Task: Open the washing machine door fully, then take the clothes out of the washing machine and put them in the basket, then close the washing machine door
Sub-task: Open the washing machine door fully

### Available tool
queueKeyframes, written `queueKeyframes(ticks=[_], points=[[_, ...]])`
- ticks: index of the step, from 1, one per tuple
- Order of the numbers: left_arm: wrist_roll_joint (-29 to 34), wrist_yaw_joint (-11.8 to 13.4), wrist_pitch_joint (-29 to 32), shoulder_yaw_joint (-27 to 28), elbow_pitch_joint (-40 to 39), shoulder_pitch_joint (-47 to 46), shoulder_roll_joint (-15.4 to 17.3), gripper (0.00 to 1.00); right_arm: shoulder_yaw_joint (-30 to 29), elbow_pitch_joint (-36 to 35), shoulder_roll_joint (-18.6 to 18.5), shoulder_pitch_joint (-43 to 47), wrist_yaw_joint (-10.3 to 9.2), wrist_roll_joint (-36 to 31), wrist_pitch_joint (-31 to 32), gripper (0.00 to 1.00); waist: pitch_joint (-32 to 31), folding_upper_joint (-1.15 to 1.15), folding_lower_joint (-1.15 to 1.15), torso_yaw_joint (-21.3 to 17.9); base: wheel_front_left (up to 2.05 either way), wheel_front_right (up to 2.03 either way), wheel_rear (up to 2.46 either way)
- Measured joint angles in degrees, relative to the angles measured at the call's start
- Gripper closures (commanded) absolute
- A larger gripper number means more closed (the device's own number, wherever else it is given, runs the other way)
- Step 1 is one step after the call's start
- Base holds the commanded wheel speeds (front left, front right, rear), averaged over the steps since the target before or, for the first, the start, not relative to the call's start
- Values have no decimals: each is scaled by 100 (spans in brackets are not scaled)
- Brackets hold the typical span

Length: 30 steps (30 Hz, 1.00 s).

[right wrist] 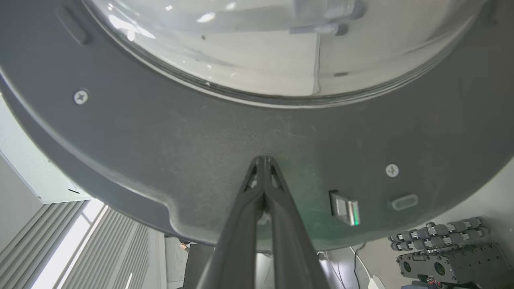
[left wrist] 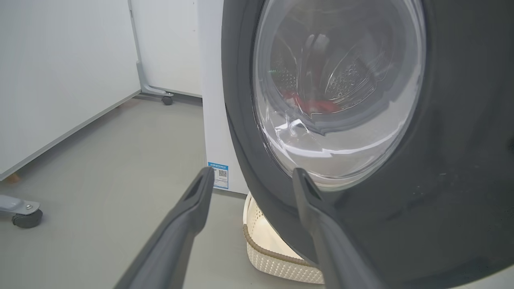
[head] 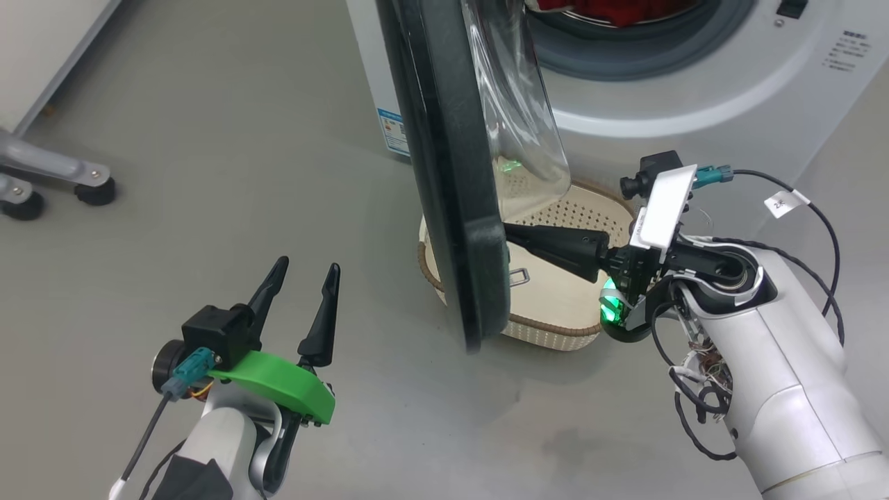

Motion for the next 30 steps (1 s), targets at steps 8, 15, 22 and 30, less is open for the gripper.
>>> queueKeyframes(ticks=[8, 15, 22, 30], points=[[-8, 1, 0, -44, 36, 90, 0, 0, 250, -142, 5, 197, 0, 278, -186, 100, -173, 0, 0, 281, 0, 0, 0], [-9, 11, 0, -4, 13, 196, 1, 0, 549, -271, 9, 214, 0, 455, -346, 100, -259, 0, 0, 436, 0, 0, 0], [-10, 27, 0, 13, -33, 227, 1, 0, 606, -314, 27, 349, 0, 587, -570, 100, -277, 0, 0, 458, 0, 0, 0], [-9, 32, 0, 40, -65, 233, 1, 0, 310, -530, 47, 616, 0, 747, -1012, 100, -275, 0, 0, 431, 0, 0, 0]])
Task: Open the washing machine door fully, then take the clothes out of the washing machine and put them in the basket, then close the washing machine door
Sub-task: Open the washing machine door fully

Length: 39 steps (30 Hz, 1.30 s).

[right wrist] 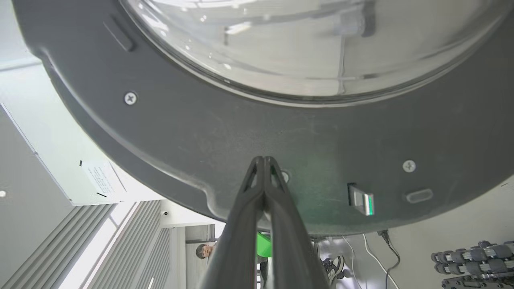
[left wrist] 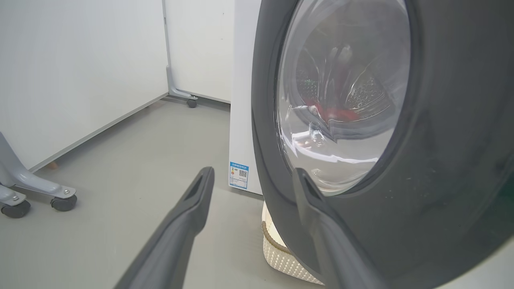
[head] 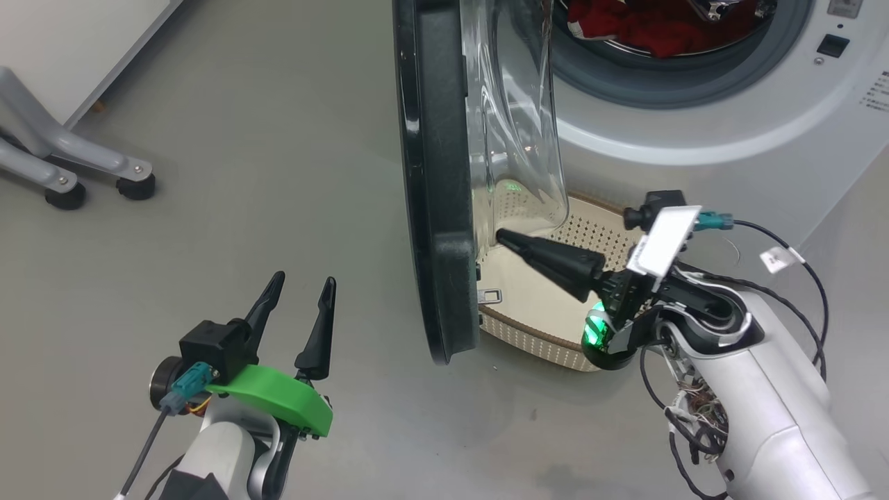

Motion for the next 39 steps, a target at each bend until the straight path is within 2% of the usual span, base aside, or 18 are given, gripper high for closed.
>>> queueKeyframes(ticks=[5, 7, 8, 9, 14, 21, 23, 24, 29, 32, 39], points=[[-1, 21, 0, 24, 0, 43, 0, 0, -592, -327, 13, 272, 0, 113, -598, 100, -9, 0, 0, -26, 0, 0, 0], [-2, 27, 0, 56, -3, 52, 1, 0, -800, -432, 11, 394, 0, 93, -834, 53, -18, 0, 0, -42, 0, 0, 0], [-2, 27, 0, 66, -4, 52, 0, 0, -894, -488, 11, 462, 0, 54, -944, 22, -23, 0, 0, -52, 0, 0, 0], [-3, 27, 0, 70, -4, 53, 1, 0, -991, -534, 20, 534, 0, -30, -1099, 0, -27, 0, 0, -61, 0, 0, 0], [-57, 75, 0, 102, -5, 55, 0, 0, -1367, -842, 16, 937, 0, -658, -1852, 0, -34, 0, 0, -121, 0, 0, 0], [-58, 127, 0, 230, -15, 99, 0, 0, -1377, -1011, -142, 1401, 0, -1835, -2818, 0, -53, 0, 0, -244, 0, 0, 0], [-58, 127, 0, 236, -13, 135, 1, 0, -1296, -1090, -247, 1499, 0, -2369, -3131, 0, -55, 0, 0, -283, 0, 0, 0], [-58, 127, 0, 236, -13, 135, 1, 0, -1296, -1090, -247, 1499, 0, -2369, -3131, 0, -55, 0, 0, -283, 0, 0, 0], [-58, 129, 0, 252, -16, 159, 0, 0, -996, -1276, -457, 1577, 0, -3511, -3930, 0, -51, 0, 0, -373, 0, 0, 0], [-58, 129, 0, 247, -22, 159, 1, 0, -749, -1402, -701, 1579, 3, -4452, -4497, 0, -45, 0, 0, -420, 0, 0, 0], [-57, 129, 0, 248, -20, 158, 0, 0, -408, -1349, -1110, 1572, 3, -6197, -5744, 0, -43, 0, 0, -495, 0, 0, 0]])
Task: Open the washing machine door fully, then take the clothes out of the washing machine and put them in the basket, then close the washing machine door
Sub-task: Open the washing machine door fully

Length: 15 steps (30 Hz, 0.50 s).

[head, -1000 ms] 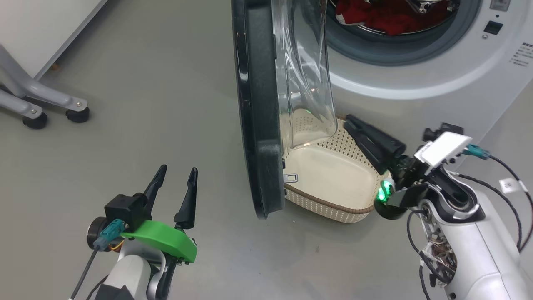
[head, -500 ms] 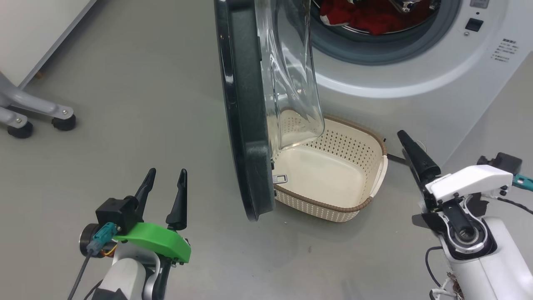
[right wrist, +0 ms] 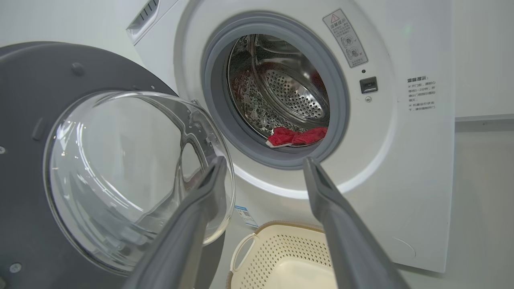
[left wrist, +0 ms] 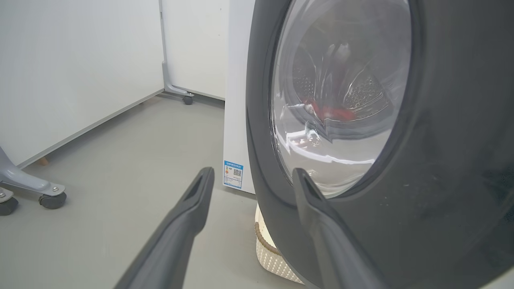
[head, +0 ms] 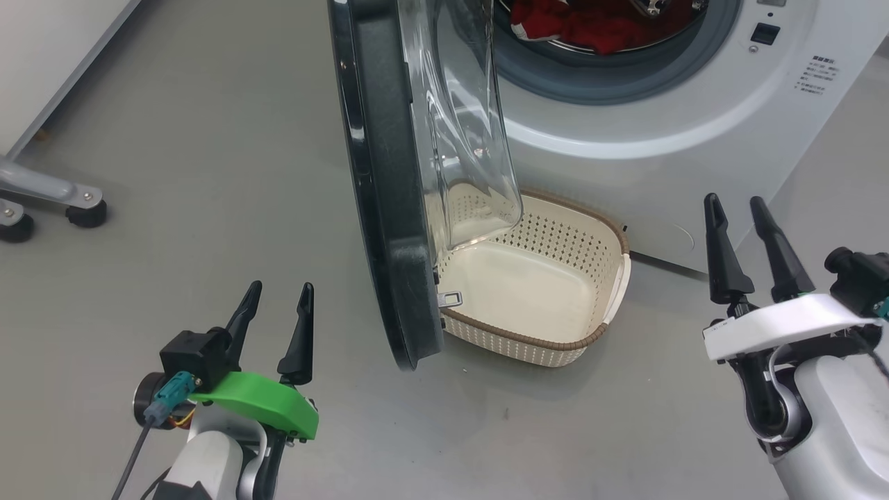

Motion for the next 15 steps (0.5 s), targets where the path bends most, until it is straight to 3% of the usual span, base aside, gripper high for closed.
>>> queueKeyframes(ticks=[2, 6, 9, 15], points=[[0, 0, 0, 1, 1, 0, 1, 0, 66, 101, -109, 0, -8, -476, -292, 0, -4, 0, 0, -10, 0, 0, 0], [2, 0, 0, 8, 12, 0, 1, 0, 247, 324, -148, 1, -266, -1076, -285, 0, -34, 0, 0, -31, 0, 0, 0], [4, 0, 0, 5, 21, 1, 1, 0, 278, 414, -100, 9, -479, -1344, -257, 0, -59, 0, 0, -45, 0, 0, 0], [7, 0, 0, 2, 63, 1, 0, 0, 276, 605, 49, 46, -724, -1658, -225, 0, -88, 0, 0, -48, 0, 0, 0]])
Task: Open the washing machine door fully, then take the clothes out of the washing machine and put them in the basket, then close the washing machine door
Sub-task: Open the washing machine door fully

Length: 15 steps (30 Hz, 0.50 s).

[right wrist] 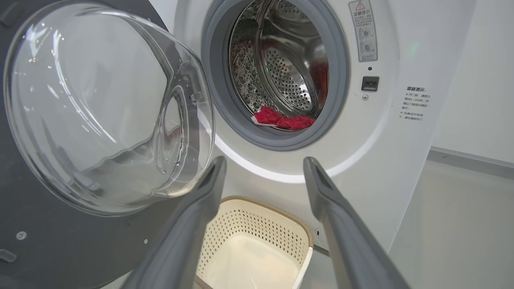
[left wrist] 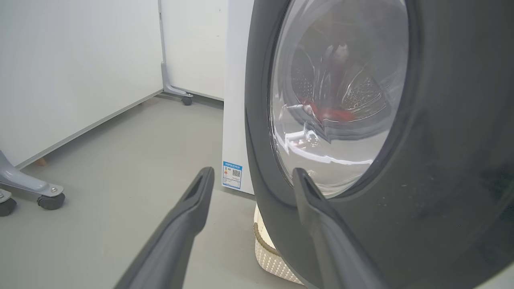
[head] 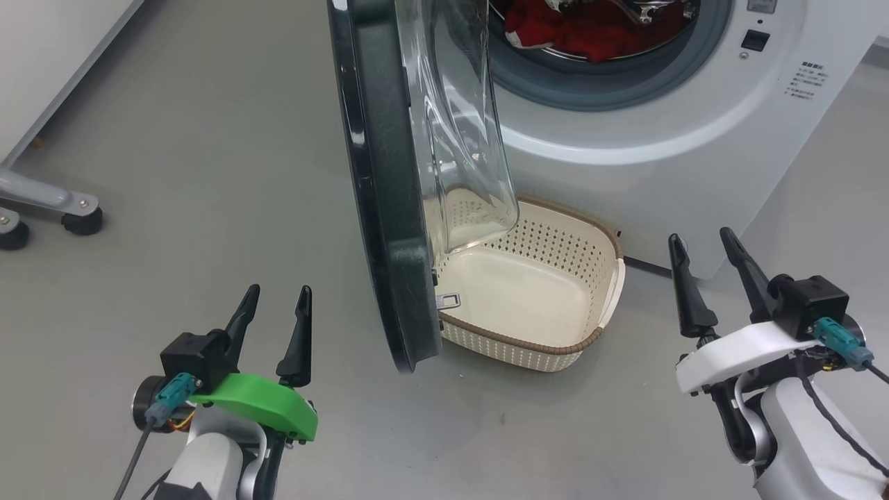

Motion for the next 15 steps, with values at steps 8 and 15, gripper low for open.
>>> queueKeyframes(ticks=[8, 15], points=[[0, 0, 0, 0, 60, 3, 1, 0, -245, -151, 209, 56, -179, -332, 16, 0, -28, 0, 0, 1, 0, 0, 0], [0, 0, 0, -5, 82, 5, 1, 0, -331, -168, 294, 100, -243, -597, 16, 0, -43, 0, 0, 7, 0, 0, 0]])
